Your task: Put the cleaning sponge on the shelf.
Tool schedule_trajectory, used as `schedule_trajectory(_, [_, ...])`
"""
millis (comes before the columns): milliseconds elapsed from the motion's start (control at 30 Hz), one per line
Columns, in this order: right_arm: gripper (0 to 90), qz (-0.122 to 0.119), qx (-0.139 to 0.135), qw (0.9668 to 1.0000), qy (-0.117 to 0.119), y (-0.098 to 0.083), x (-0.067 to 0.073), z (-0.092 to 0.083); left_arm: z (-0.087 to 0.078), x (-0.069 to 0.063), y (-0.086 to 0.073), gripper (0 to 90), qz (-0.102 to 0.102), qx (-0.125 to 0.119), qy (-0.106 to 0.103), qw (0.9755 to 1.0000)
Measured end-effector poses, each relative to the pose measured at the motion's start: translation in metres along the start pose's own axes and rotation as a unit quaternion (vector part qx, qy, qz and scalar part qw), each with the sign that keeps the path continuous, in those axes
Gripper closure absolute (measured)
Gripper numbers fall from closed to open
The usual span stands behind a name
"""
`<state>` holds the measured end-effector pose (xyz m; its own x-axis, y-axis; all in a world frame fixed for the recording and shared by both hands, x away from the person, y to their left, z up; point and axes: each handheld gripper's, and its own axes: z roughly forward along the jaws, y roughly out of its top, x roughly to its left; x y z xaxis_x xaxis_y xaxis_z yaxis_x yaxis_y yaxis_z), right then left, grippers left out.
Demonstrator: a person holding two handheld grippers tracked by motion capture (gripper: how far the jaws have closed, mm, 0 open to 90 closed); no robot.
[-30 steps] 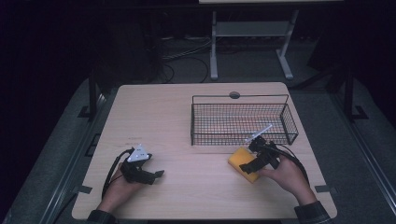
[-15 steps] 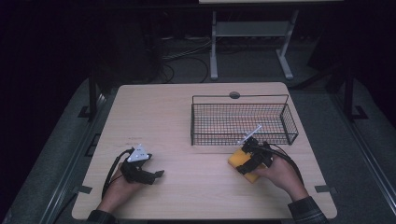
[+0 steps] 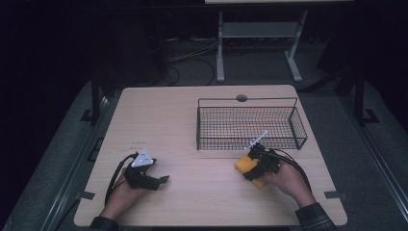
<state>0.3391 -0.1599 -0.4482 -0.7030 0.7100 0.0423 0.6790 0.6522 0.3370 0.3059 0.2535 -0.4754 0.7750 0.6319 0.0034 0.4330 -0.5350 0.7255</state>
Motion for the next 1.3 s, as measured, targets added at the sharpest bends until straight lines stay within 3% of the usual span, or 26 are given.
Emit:
schedule_trajectory(200, [21.1, -0.001, -0.002, 1.0, 0.005, 0.0, 0.001, -0.002, 0.0, 0.0, 0.0, 13.8, 0.0, 0.0, 0.0, 1.0])
schedule_trajectory(633, [21.6, -0.004, -0.001, 1.0, 0.008, -0.002, 0.0, -0.006, 0.0, 0.0, 0.0, 13.8, 0.0, 0.0, 0.0, 1.0])
schedule_trajectory(1300, [21.9, 0.012, -0.016, 0.9997, 0.015, -0.004, -0.004, -0.034, 0.0, 0.0, 0.0, 13.8, 0.0, 0.0, 0.0, 1.0])
